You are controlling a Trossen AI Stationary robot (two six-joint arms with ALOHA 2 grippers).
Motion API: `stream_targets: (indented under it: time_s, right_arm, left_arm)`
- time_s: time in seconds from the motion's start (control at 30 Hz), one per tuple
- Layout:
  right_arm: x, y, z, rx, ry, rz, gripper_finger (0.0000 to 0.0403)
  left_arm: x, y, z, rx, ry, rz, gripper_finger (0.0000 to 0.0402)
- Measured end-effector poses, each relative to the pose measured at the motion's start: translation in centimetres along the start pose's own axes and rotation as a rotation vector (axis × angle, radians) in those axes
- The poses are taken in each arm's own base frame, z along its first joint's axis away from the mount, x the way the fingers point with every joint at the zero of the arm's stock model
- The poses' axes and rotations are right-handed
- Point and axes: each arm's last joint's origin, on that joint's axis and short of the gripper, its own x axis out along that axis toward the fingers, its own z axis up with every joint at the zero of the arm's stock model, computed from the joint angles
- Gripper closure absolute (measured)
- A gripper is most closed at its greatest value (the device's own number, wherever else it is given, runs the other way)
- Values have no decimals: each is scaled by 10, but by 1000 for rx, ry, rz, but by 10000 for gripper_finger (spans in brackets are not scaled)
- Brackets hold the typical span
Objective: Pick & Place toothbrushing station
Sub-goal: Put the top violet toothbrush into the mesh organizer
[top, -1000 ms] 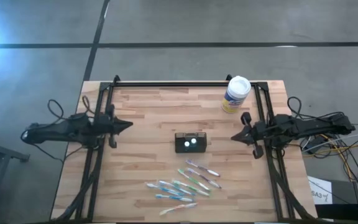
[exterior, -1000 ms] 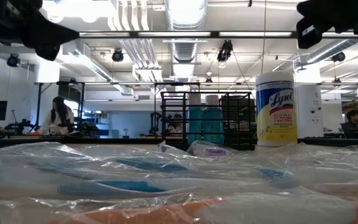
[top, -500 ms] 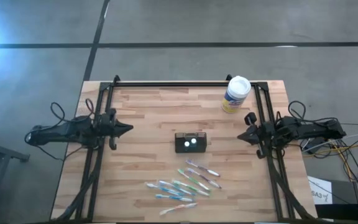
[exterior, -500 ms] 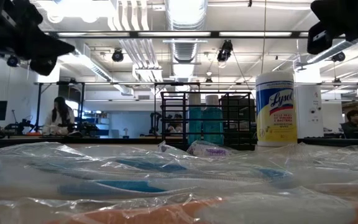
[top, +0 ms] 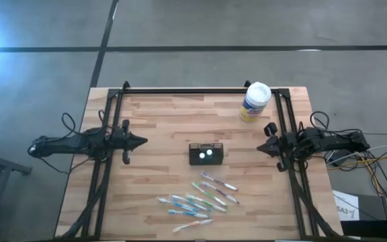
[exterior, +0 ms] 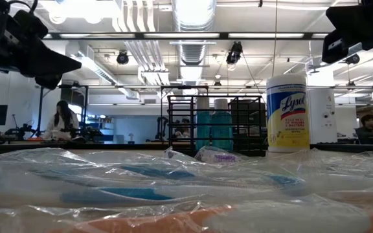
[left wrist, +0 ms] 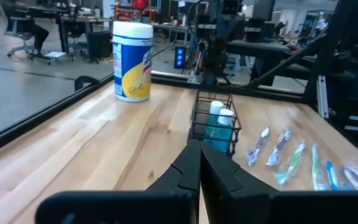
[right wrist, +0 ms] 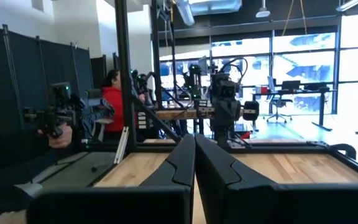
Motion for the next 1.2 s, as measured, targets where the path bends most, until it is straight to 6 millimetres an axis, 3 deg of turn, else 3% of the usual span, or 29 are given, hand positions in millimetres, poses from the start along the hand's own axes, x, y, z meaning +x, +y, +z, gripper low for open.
stream_targets:
  time_s: [0.83, 1.2]
  right_arm:
    - [2, -2, -7, -7, 50, -30, 394]
    - [2, -12, -13, -35, 90, -364, 394]
  left_arm:
    - [1, -1, -3, -12, 19, -32, 390]
    - [1, -1, -3, -117, 21, -31, 391]
